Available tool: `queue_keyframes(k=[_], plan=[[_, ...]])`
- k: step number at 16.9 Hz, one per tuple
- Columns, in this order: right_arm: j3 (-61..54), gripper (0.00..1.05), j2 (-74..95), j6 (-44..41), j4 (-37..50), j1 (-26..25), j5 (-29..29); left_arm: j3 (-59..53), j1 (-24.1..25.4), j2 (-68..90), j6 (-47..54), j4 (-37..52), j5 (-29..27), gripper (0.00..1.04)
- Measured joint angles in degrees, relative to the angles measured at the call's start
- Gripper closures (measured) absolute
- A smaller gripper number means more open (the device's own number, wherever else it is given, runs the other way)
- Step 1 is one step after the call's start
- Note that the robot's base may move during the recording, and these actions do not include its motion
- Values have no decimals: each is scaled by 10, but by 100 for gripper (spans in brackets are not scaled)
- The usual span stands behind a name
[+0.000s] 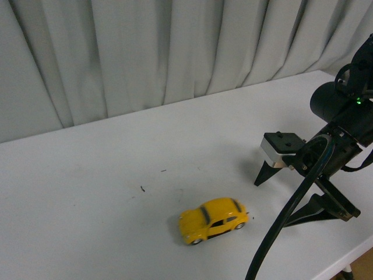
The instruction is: Wind up and store yellow beetle toy
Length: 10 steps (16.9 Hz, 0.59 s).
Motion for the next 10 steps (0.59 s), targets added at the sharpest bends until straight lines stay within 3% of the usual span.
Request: queue_keyframes(k=[10], plan=[[-3,7,-22,3,-11,23,30,0,0,0,0,0,0,7]])
